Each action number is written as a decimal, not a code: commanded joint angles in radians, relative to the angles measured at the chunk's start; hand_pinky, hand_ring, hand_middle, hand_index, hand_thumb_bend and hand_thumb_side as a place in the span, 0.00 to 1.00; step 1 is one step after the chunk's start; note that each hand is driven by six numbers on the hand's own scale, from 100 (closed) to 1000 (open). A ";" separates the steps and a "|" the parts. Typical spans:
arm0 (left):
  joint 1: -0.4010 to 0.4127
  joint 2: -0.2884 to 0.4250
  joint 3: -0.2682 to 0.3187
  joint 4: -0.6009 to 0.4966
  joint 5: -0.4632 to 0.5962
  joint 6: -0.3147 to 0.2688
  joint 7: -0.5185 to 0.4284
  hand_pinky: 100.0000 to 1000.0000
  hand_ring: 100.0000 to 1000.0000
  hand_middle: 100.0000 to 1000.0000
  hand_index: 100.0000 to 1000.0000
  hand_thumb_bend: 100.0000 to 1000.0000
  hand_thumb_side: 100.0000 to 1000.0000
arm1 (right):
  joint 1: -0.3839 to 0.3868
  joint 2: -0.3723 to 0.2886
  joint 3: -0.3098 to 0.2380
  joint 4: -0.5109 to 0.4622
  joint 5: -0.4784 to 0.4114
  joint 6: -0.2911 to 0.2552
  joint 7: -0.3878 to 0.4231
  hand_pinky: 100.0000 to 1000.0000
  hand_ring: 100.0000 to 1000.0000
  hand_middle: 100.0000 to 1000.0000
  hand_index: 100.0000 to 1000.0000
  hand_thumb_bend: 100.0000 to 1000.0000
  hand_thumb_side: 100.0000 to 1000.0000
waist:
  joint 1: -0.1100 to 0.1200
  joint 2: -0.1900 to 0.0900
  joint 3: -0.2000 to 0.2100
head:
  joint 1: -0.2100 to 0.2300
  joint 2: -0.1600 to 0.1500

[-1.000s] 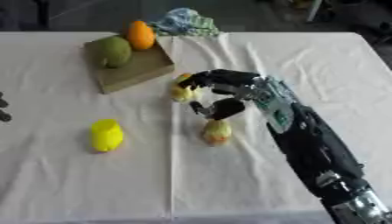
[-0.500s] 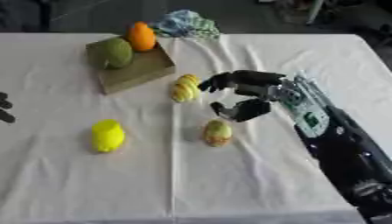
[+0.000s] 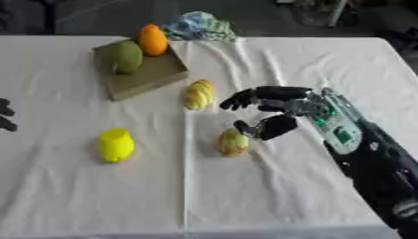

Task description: Pick up objects on the table and place them in the box.

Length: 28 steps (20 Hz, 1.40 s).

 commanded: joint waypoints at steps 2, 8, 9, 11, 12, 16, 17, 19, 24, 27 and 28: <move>-0.006 0.017 0.005 -0.013 -0.005 0.001 -0.007 0.60 0.47 0.52 0.68 0.00 0.94 | -0.020 -0.032 0.013 -0.032 0.054 -0.177 0.167 0.85 0.88 0.88 0.96 0.00 0.53 | -0.014 -0.028 0.002 | -0.001 -0.003; -0.007 0.015 0.004 -0.012 -0.007 0.003 -0.014 0.60 0.47 0.52 0.69 0.00 0.94 | -0.020 -0.027 0.033 -0.042 0.126 -0.219 0.170 0.89 0.90 0.89 0.95 0.00 0.40 | -0.018 -0.030 0.006 | -0.004 -0.003; -0.006 0.015 0.005 -0.013 -0.007 0.003 -0.014 0.60 0.47 0.52 0.68 0.00 0.94 | -0.018 -0.026 0.034 -0.044 0.136 -0.225 0.169 0.89 0.90 0.90 0.95 0.00 0.38 | -0.018 -0.030 0.007 | -0.004 -0.003; -0.006 0.015 0.005 -0.013 -0.007 0.003 -0.015 0.59 0.47 0.52 0.68 0.00 0.94 | -0.016 -0.026 0.036 -0.045 0.153 -0.235 0.169 0.90 0.91 0.90 0.95 0.00 0.37 | -0.019 -0.031 0.009 | -0.005 -0.003; -0.005 0.015 0.005 -0.013 -0.007 0.003 -0.016 0.59 0.47 0.52 0.68 0.00 0.94 | -0.015 -0.027 0.039 -0.046 0.160 -0.239 0.169 0.90 0.91 0.90 0.94 0.00 0.37 | -0.020 -0.032 0.009 | -0.005 -0.003; -0.005 0.013 0.004 -0.013 -0.007 0.004 -0.018 0.59 0.47 0.52 0.68 0.00 0.94 | -0.010 -0.032 0.047 -0.043 0.180 -0.251 0.174 0.90 0.92 0.90 0.94 0.00 0.37 | -0.023 -0.033 0.011 | -0.006 -0.003; -0.005 0.013 0.004 -0.013 -0.007 0.004 -0.019 0.59 0.47 0.52 0.68 0.00 0.94 | -0.008 -0.034 0.048 -0.041 0.184 -0.253 0.176 0.90 0.92 0.90 0.94 0.00 0.38 | -0.023 -0.034 0.011 | -0.007 -0.003; -0.005 0.013 0.004 -0.013 -0.008 0.004 -0.020 0.59 0.47 0.52 0.68 0.00 0.94 | -0.002 -0.039 0.049 -0.038 0.194 -0.257 0.177 0.91 0.93 0.91 0.93 0.00 0.37 | -0.024 -0.034 0.012 | -0.008 -0.003; -0.006 0.012 0.003 -0.012 -0.008 0.005 -0.022 0.59 0.47 0.52 0.68 0.00 0.94 | 0.009 -0.051 0.050 -0.043 0.228 -0.252 0.158 0.95 0.96 0.93 0.93 0.00 0.36 | -0.026 -0.035 0.014 | -0.011 -0.003; -0.005 0.011 0.003 -0.011 -0.009 0.006 -0.023 0.59 0.47 0.52 0.68 0.00 0.94 | 0.023 -0.058 0.049 -0.056 0.266 -0.252 0.127 0.98 0.98 0.95 0.94 0.00 0.34 | -0.028 -0.035 0.015 | -0.011 -0.003; -0.005 0.011 0.003 -0.011 -0.009 0.006 -0.023 0.59 0.47 0.52 0.68 0.00 0.94 | 0.029 -0.061 0.048 -0.061 0.281 -0.254 0.112 0.99 0.99 0.95 0.94 0.00 0.33 | -0.028 -0.035 0.015 | -0.011 -0.003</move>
